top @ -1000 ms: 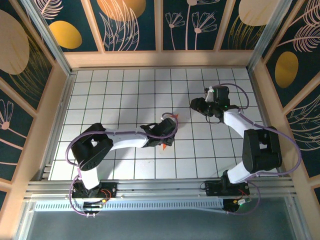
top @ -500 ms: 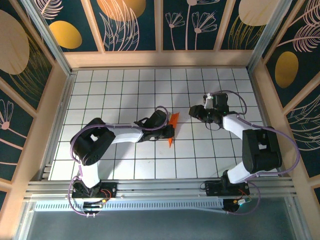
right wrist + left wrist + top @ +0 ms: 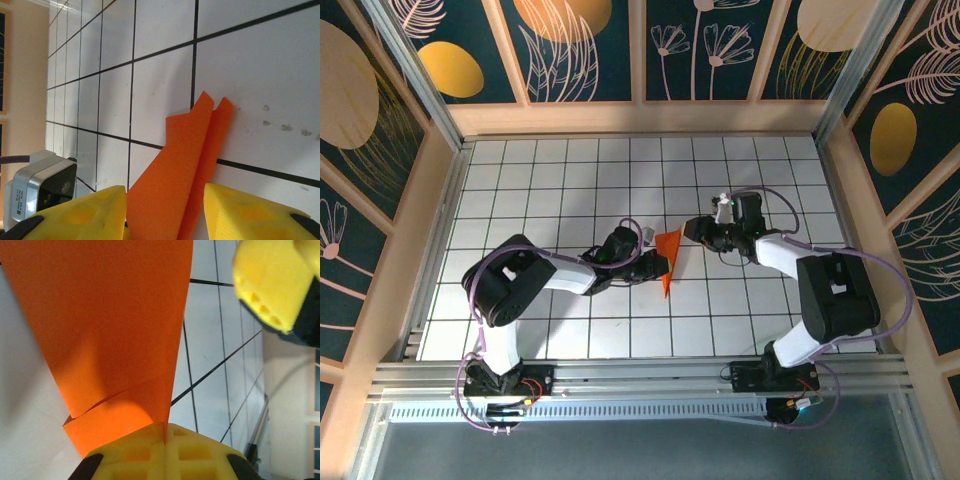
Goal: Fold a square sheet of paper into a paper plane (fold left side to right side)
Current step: Fold the wing for the fifth time at the center of the table.
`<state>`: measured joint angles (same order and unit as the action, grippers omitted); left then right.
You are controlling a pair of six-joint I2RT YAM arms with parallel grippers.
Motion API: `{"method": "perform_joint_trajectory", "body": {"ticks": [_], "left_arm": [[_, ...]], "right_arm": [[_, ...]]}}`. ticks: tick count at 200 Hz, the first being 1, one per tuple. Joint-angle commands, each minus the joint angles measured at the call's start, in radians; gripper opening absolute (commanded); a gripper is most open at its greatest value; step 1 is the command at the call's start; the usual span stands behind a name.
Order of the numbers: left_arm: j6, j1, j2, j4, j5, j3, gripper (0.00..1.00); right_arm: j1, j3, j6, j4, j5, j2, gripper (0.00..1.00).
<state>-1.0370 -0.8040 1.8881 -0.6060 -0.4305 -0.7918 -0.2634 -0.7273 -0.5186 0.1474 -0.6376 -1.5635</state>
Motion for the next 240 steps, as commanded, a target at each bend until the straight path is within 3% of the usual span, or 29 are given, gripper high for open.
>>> {"method": "perform_joint_trajectory", "body": {"ticks": [1, 117, 240], "left_arm": [[-0.061, 0.008, 0.035, -0.125, -0.048, 0.015, 0.0], [-0.174, 0.009, 0.114, -0.316, -0.089, 0.042, 0.0], [-0.202, 0.01, 0.147, -0.352, -0.101, 0.034, 0.0]], "right_arm": [[-0.015, 0.012, -0.037, 0.033, 0.001, -0.02, 0.45], [-0.055, 0.04, -0.082, 0.057, 0.032, -0.067, 0.45], [-0.076, 0.017, -0.092, 0.066, 0.039, -0.125, 0.45]]}}
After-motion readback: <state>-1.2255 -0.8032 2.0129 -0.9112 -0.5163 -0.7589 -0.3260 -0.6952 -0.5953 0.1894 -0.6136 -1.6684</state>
